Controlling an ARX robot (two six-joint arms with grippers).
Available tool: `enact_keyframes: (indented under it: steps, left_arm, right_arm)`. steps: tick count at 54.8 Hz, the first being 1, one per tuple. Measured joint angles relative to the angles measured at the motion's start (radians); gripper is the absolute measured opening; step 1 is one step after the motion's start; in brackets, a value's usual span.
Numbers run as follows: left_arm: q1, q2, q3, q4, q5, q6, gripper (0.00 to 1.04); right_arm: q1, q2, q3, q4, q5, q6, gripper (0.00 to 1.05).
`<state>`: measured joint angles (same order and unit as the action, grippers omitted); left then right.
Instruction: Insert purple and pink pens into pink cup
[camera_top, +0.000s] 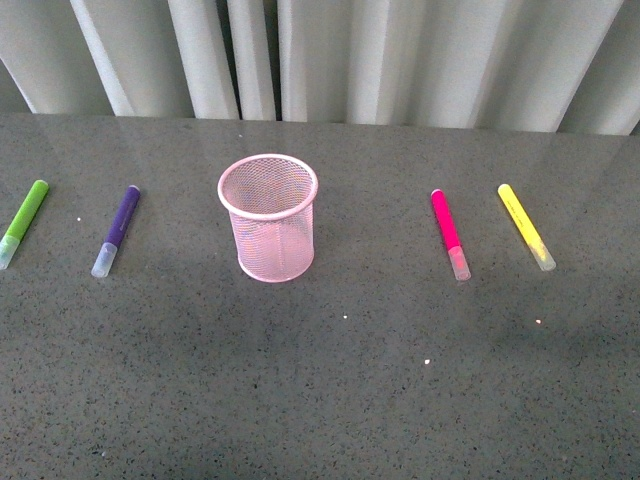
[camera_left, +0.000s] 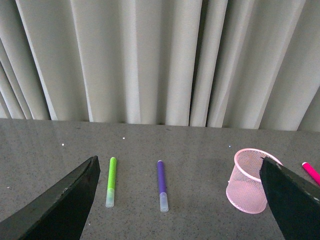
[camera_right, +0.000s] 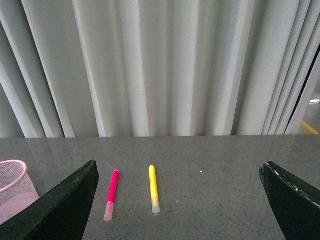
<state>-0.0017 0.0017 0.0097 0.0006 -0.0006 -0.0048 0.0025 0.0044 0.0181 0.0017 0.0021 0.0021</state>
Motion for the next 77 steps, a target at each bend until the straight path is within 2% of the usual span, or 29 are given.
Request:
enact_keyframes:
  steps: [77]
  left_arm:
    - [0.000,0.000,0.000,0.000,0.000,0.000,0.98]
  right_arm:
    - [0.000,0.000,0.000,0.000,0.000,0.000,0.98]
